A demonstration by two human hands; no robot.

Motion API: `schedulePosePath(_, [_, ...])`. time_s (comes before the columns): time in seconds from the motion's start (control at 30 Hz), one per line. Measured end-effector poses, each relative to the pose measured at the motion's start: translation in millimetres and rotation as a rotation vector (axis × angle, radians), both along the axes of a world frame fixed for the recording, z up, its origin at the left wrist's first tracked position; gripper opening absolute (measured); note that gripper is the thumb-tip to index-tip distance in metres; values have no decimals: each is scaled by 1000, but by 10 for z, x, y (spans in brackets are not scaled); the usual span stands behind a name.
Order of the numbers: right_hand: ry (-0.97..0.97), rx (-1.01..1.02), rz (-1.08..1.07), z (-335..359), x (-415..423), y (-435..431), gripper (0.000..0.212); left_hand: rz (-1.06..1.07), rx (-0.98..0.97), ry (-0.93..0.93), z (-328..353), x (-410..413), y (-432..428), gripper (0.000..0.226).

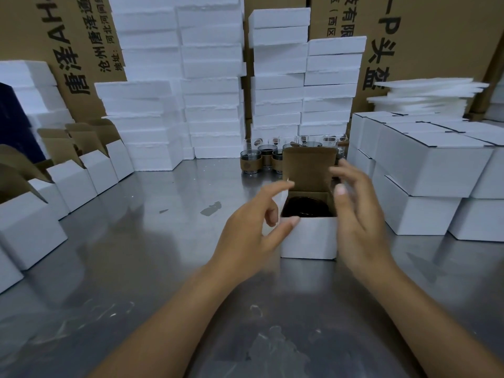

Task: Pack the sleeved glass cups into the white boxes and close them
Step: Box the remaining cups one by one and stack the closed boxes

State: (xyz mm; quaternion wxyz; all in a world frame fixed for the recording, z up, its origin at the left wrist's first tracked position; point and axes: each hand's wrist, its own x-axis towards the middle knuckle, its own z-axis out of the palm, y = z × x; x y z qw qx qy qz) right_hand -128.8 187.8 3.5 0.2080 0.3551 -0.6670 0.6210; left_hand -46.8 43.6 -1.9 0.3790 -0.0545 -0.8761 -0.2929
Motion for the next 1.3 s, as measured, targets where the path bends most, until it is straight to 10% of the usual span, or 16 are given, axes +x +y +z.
schedulePosePath(0.27, [-530, -46, 124, 2, -123, -11, 32, -56, 87, -118, -88, -39, -40, 26])
schedulePosePath(0.73, [-456, 5, 239, 0, -142, 8, 56, -110, 303, -182, 4, -26, -8, 23])
schedulePosePath(1.3, [-306, 97, 223, -3, -24, 0, 22, -163, 573, -263, 36, -2, -34, 34])
